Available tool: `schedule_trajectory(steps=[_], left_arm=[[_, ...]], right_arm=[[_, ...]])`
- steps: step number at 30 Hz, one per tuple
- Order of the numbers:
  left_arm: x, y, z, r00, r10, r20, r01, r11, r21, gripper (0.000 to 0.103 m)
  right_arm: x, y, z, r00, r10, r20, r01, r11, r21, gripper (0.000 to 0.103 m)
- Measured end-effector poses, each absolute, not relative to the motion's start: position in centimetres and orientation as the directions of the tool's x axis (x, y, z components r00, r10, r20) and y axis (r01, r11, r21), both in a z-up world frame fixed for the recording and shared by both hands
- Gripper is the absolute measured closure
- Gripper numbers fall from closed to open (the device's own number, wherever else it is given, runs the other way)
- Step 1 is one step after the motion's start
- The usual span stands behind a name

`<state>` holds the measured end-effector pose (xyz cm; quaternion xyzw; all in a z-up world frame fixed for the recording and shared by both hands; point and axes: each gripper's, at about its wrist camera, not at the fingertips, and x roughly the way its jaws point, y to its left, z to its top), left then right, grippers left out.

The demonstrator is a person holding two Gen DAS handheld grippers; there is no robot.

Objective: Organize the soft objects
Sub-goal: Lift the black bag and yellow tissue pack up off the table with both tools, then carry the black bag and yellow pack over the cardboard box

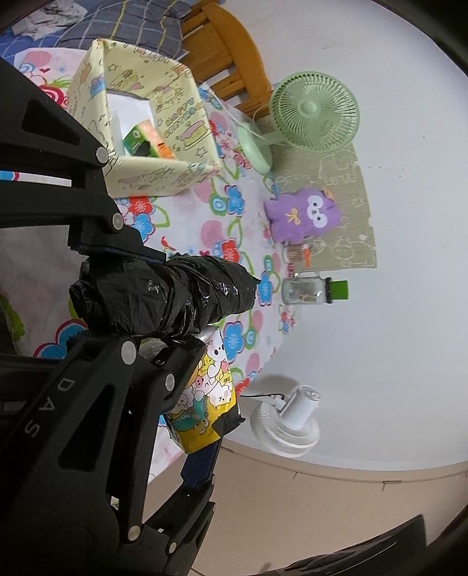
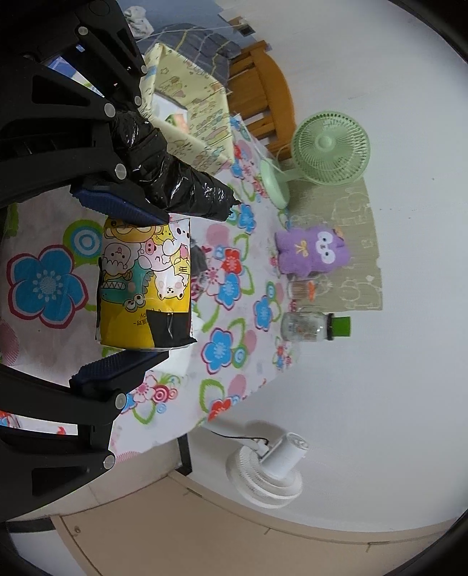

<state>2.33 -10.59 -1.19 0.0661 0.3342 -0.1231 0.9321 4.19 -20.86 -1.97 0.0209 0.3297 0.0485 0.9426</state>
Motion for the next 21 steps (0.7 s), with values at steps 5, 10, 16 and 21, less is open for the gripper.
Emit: schedule_trajectory(steps=[5, 10, 16, 21], left_arm=[[2.0, -10.2, 0.2, 0.765, -0.185, -0.617, 0.268, 0.962, 0.044, 0.072], [1.8, -9.5, 1.5, 0.78, -0.183, -0.599, 0.265, 0.963, 0.051, 0.072], [2.0, -8.4, 2.3, 0.79, -0.178, -0.587, 0.258, 0.965, 0.055, 0.072], [2.4, -7.2, 2.4, 0.792, -0.163, -0.588, 0.247, 0.967, 0.064, 0.072]], right_arm=[[3.8, -20.6, -0.4, 0.795, 0.102, -0.598, -0.081, 0.995, 0.062, 0.034], [3.5, -20.1, 1.0, 0.806, 0.104, -0.582, -0.087, 0.995, 0.058, 0.034], [3.6, -18.8, 2.1, 0.814, 0.107, -0.571, -0.097, 0.994, 0.049, 0.034], [4.2, -17.4, 2.4, 0.812, 0.119, -0.571, -0.114, 0.992, 0.046, 0.034]])
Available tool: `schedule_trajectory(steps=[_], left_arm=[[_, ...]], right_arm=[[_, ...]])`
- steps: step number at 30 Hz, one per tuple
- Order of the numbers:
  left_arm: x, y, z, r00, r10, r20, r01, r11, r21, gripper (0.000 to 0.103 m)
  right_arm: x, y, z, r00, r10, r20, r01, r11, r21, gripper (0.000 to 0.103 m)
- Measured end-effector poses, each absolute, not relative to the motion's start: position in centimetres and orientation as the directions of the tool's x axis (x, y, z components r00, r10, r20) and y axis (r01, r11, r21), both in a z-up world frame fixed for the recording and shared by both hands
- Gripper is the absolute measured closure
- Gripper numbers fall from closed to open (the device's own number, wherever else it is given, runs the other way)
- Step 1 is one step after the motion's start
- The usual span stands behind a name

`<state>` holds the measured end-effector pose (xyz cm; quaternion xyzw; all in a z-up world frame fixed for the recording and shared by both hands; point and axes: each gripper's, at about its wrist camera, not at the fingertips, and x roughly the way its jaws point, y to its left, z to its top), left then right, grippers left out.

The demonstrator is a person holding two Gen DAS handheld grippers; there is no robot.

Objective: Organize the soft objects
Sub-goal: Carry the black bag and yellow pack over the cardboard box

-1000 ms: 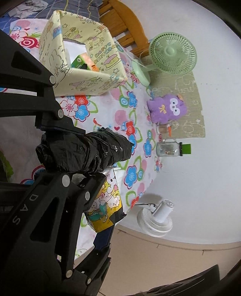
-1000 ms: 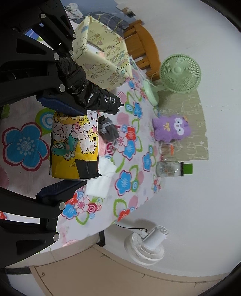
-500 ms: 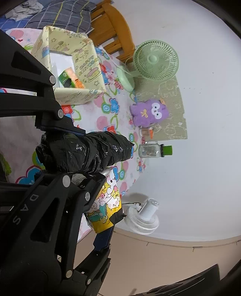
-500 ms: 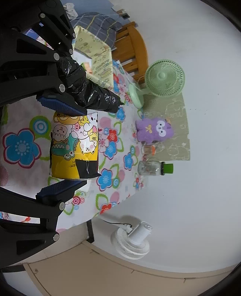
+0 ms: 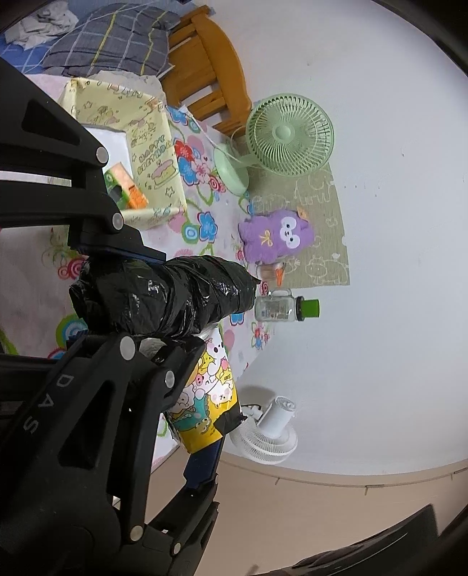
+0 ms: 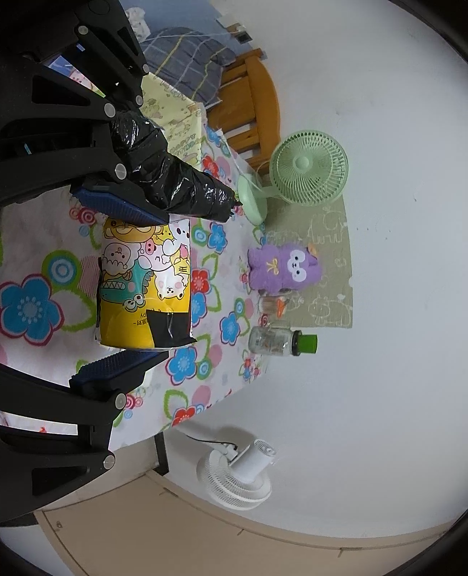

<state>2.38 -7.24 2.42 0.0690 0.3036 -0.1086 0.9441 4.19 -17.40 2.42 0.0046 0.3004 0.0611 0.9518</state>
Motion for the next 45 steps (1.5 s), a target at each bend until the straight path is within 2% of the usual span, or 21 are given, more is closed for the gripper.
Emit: schedule_trajectory(steps=[20, 45], left_arm=[[4.8, -1.3, 1.6, 0.792, -0.104, -0.602, 0.181, 0.981, 0.069, 0.072], [8.7, 5.9, -2.2, 0.732, -0.029, -0.681, 0.075, 0.997, 0.037, 0.072]], right_arm=[[7.4, -10.9, 1.9, 0.78, 0.169, -0.603, -0.181, 0.983, 0.042, 0.034], [11.9, -3.8, -1.0, 0.706, 0.247, -0.664, -0.285, 0.957, 0.053, 0.034]])
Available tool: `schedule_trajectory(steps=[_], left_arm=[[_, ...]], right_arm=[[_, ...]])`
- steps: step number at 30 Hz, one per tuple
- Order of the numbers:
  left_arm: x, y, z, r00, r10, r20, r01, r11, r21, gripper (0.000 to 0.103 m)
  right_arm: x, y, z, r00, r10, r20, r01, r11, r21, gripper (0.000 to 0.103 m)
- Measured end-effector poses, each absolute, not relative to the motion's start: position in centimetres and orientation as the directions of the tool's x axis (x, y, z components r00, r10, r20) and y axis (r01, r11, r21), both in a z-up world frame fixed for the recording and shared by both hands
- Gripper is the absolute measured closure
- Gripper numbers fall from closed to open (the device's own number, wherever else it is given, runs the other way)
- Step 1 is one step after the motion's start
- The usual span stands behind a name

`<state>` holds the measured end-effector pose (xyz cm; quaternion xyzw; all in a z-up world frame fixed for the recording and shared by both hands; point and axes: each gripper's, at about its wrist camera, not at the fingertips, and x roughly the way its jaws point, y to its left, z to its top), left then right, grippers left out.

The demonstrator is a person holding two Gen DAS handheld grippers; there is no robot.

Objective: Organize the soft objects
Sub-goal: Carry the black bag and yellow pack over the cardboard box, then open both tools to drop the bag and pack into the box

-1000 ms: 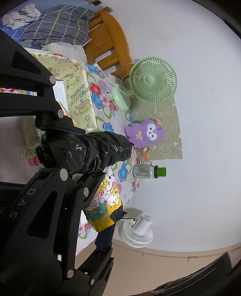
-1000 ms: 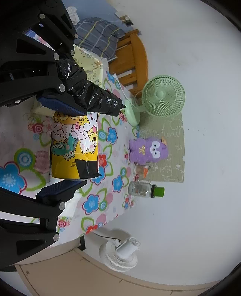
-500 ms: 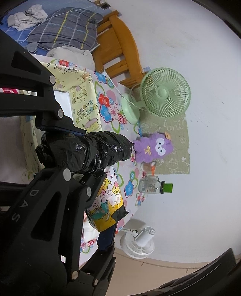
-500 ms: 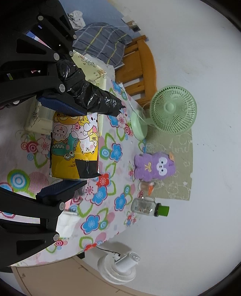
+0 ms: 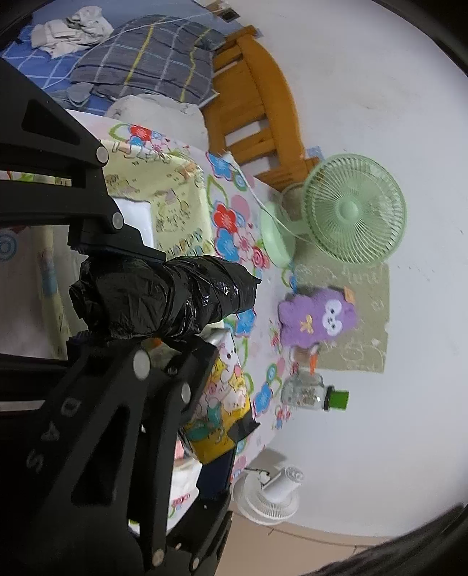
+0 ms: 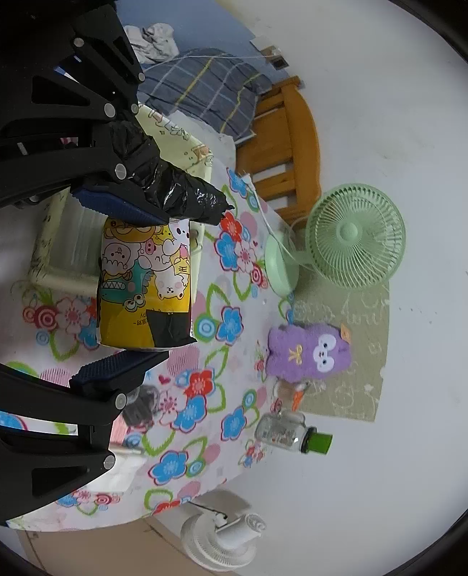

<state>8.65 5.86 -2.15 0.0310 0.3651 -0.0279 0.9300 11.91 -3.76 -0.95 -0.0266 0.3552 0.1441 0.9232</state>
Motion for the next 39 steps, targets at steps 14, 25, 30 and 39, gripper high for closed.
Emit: schedule_trajectory(steps=[14, 25, 30, 39], left_arm=[[10.4, 8.7, -4.6, 0.68, 0.021, -0.733, 0.023, 0.999, 0.05, 0.034], [10.9, 10.2, -5.4, 0.671, 0.088, -0.737, -0.014, 0.994, 0.106, 0.017], [11.0, 10.2, -5.8, 0.659, 0.085, -0.747, -0.006, 0.994, 0.108, 0.015], [10.7, 8.9, -5.4, 0.667, 0.07, -0.742, 0.014, 0.994, 0.107, 0.014]], right_arm=[[13.5, -0.4, -3.1, 0.655, 0.287, -0.699, -0.345, 0.937, 0.06, 0.034], [14.4, 1.4, -4.0, 0.646, 0.308, -0.699, -0.389, 0.92, 0.046, 0.03], [14.6, 1.4, -4.4, 0.649, 0.327, -0.687, -0.395, 0.917, 0.063, 0.017], [14.4, 0.6, -4.2, 0.665, 0.283, -0.691, -0.371, 0.928, 0.024, 0.011]])
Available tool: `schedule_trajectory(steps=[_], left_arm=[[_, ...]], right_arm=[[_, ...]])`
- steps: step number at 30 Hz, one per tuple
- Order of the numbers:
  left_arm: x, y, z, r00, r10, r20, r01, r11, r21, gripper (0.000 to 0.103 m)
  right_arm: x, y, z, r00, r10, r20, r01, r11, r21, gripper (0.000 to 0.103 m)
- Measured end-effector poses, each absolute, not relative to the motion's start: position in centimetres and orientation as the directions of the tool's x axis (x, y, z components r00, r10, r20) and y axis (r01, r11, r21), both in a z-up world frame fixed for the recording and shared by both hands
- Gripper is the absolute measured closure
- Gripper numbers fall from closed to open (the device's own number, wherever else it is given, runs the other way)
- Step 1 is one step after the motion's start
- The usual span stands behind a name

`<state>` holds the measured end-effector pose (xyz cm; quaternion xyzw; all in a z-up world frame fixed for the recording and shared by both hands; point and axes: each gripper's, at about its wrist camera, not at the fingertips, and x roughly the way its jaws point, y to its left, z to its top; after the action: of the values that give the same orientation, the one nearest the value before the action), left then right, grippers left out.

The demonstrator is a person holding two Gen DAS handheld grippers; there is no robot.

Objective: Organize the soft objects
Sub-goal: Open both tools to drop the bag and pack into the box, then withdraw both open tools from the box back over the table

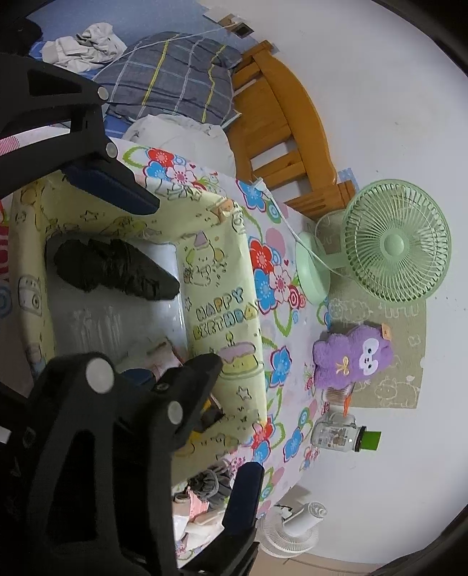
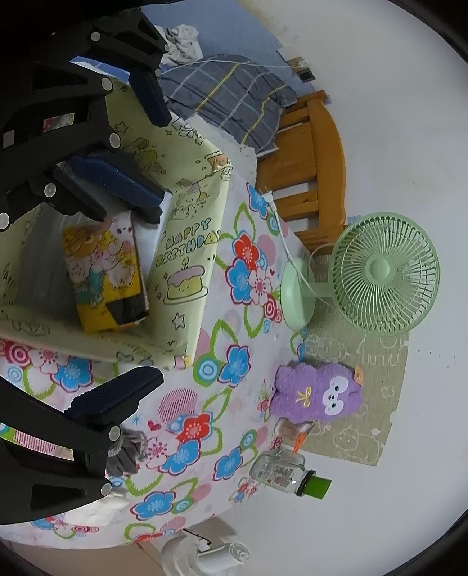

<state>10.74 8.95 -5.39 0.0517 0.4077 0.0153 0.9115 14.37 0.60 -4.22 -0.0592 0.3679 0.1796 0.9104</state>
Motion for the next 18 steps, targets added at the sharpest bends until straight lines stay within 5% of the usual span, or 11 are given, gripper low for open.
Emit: schedule_trajectory(steps=[18], left_arm=[[9.4, 4.9, -3.3, 0.705, 0.026, -0.708, 0.061, 0.993, 0.097, 0.013]], right_arm=[[11.9, -3.2, -2.7, 0.716, 0.215, -0.664, -0.309, 0.951, -0.025, 0.011]])
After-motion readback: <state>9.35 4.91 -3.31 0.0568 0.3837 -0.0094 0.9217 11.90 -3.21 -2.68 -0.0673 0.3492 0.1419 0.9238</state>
